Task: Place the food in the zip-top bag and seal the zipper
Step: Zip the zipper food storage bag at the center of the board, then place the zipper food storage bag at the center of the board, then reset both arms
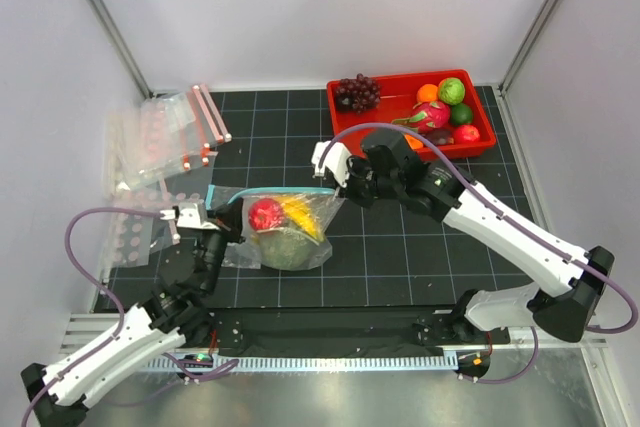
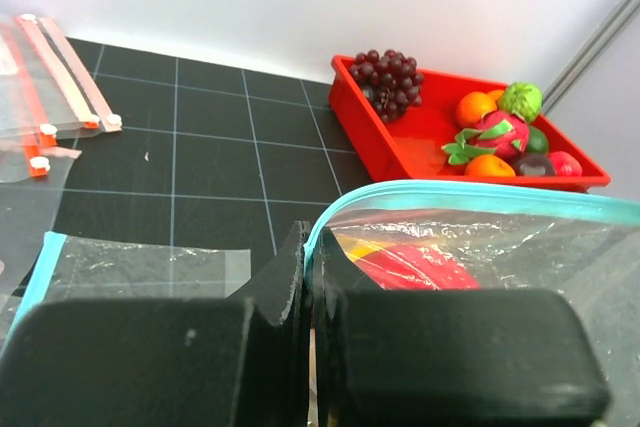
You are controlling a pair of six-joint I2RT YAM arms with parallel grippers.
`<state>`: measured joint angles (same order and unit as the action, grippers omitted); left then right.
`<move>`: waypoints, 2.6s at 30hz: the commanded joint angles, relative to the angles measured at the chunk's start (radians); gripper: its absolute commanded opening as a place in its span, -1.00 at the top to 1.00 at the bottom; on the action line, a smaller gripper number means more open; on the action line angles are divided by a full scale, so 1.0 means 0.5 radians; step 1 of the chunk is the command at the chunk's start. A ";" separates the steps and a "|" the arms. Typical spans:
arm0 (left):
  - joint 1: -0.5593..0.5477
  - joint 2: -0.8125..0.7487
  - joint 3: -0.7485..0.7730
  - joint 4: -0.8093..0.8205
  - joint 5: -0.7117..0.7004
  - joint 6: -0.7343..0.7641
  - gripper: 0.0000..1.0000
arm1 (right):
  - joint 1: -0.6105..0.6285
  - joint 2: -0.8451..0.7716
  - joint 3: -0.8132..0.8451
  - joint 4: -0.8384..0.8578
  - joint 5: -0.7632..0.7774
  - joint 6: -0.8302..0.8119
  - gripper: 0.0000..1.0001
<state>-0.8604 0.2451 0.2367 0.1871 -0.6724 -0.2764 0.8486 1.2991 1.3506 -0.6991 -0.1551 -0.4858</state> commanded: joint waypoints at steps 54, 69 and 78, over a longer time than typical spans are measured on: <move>0.257 1.072 0.785 -0.430 0.384 -0.837 -1.00 | -0.550 -0.733 -0.728 0.573 1.942 2.527 -0.99; 0.260 0.443 0.370 -0.218 0.501 -0.457 -0.99 | -0.550 -0.889 -1.124 0.895 1.559 2.174 -0.99; 0.257 0.403 0.367 -0.221 0.480 -0.450 -0.99 | -0.550 -1.104 -1.339 1.165 1.430 2.079 -0.99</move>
<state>-0.7364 0.4496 0.4198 0.0364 -0.4191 -0.5167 0.5735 0.7750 0.6888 -0.2115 0.5724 0.5915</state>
